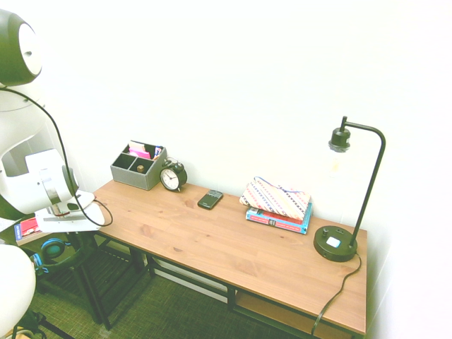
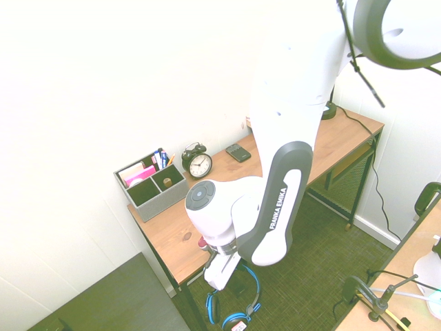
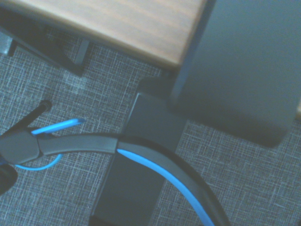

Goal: Hang the headphone

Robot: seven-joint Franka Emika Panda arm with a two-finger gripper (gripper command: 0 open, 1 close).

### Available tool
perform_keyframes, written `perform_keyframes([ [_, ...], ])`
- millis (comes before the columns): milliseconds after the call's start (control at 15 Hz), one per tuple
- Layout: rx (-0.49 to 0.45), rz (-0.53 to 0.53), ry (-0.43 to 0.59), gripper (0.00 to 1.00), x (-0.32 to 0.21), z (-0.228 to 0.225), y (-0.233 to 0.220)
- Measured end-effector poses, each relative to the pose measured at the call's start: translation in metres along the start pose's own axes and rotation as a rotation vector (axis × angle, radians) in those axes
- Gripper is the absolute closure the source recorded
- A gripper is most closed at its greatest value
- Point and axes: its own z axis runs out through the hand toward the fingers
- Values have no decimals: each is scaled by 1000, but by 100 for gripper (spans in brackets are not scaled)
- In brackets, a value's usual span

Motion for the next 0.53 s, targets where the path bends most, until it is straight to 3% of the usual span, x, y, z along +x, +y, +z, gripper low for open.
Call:
perform_keyframes([
  [133, -4, 7, -1, 100, 3, 10, -6],
  [200, -5, 11, -7, 0, 1, 13, -9],
  [533, -12, 16, -24, 0, -2, 20, -11],
])
